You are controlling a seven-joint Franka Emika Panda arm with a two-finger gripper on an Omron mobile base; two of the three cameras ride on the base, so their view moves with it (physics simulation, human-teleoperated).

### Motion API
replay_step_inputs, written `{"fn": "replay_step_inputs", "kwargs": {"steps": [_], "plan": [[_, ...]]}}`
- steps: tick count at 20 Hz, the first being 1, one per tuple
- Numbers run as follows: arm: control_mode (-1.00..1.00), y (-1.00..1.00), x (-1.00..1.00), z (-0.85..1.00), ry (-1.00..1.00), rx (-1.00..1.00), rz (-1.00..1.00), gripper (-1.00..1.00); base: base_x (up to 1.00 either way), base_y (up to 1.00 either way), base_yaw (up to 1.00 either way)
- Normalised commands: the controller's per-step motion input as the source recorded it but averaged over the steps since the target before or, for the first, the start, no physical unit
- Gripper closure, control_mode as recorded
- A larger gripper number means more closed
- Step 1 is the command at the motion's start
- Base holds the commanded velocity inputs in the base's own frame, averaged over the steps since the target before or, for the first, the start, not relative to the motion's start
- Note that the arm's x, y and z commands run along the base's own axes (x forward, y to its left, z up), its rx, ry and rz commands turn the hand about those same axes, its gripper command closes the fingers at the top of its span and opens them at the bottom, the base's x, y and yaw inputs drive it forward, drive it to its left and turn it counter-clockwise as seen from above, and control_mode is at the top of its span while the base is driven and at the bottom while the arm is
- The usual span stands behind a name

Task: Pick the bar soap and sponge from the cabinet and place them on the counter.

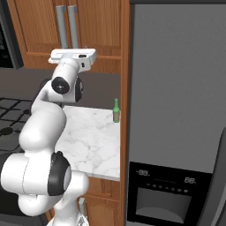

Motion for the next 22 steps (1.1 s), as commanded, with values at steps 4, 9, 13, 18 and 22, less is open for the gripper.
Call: {"fn": "replay_step_inputs", "kwargs": {"steps": [4, 9, 13, 18, 22], "plan": [[-1.0, 0.05, 0.2, -0.09, 0.0, 0.0, 0.0, -1.0, 0.0, 0.0, 0.0], [-1.0, 0.04, 0.31, -0.11, 0.0, 0.0, 0.0, -1.0, 0.0, 0.0, 0.0], [-1.0, 0.09, 0.38, -0.16, 0.01, 0.0, 0.0, -1.0, 0.0, 0.0, 0.0], [-1.0, 0.13, 0.32, -0.18, 0.01, 0.0, 0.0, 1.0, 0.0, 0.0, 0.0], [-1.0, 0.02, 0.17, -0.09, 0.0, 0.0, 0.0, 1.0, 0.0, 0.0, 0.0]]}}
